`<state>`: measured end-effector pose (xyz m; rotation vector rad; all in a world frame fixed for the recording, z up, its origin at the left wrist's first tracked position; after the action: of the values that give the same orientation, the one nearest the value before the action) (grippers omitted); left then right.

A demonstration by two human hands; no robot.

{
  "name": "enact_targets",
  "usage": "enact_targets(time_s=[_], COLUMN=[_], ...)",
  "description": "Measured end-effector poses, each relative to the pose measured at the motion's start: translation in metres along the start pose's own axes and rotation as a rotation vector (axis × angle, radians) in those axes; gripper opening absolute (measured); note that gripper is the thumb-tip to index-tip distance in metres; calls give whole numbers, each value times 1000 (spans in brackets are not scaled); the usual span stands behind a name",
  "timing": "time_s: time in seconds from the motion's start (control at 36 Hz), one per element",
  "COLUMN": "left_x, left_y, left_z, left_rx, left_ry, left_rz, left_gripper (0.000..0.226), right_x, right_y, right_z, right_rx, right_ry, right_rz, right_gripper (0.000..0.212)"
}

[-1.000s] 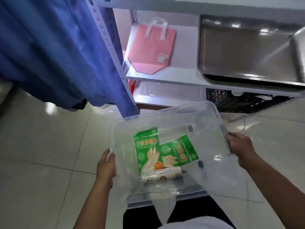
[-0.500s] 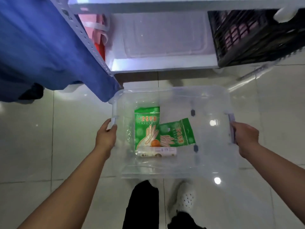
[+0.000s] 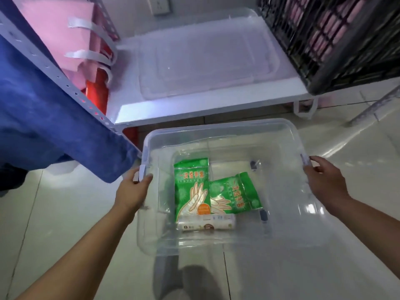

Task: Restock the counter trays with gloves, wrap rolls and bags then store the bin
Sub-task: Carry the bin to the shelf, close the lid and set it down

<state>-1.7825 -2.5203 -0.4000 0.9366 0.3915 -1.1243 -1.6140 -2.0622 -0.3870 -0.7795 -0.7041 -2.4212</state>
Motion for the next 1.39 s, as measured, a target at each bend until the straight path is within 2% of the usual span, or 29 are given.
enact_targets(time_s=[0.08, 0.19, 0.25, 0.31, 0.39, 0.5, 0.58, 0.69, 0.86, 0.92, 1.14, 1.31, 1.39], left_x=[-11, -57, -92, -128, -175, -207, -213, -204, -197, -191, -146, -117, -103], left_y=[-9, -23, -38, -59, -96, -131, -136, -124, -79, -55, 37, 57, 59], left_z=[-5, -14, -29, -48, -79, -105, -112, -115, -111, -106, -78, -57, -59], left_rx=[-49, -250, -280, -258, -180, -57, -70, -176, -265, -313, -325, -224, -173], left_ry=[-179, -377, -464, -601, -773, -870, -930, -911, -886, -906, -1002, -978, -965], left_rz=[-132, -452, -610, -694, -688, -546, -560, -646, -687, -704, -867, -677, -602], left_gripper=[52, 69, 73, 79, 97, 124, 130, 109, 39, 29, 28, 52, 35], right_x=[-4, -18, -20, -18, -14, -8, -8, -11, -12, -9, 4, 2, -6], right_y=[-8, -15, -20, -24, -24, -17, -16, -20, -19, -14, 2, 19, 26], right_z=[-14, -32, -37, -39, -40, -39, -40, -41, -37, -35, -24, -18, -20], right_rx=[-25, -63, -80, -110, -140, -162, -176, -158, -125, -134, -142, -113, -106], right_ry=[16, 145, 156, 207, 265, 307, 320, 304, 279, 263, 166, 109, 141], right_rz=[92, 177, 229, 290, 340, 378, 373, 322, 278, 288, 293, 300, 303], right_gripper=[26, 59, 59, 55, 52, 50, 50, 50, 49, 49, 71, 78, 78])
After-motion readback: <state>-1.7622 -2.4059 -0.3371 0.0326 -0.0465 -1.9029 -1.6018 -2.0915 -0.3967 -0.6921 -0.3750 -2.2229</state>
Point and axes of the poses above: each hand's wrist, its own y-axis away from the middle knuckle, its own z-axis out of the back of the hand, x = y × z, the point moved 5 cm from there along -y, towards the middle knuckle, and after that the axes turned 2 degrees about y, right-handed, at the moved point
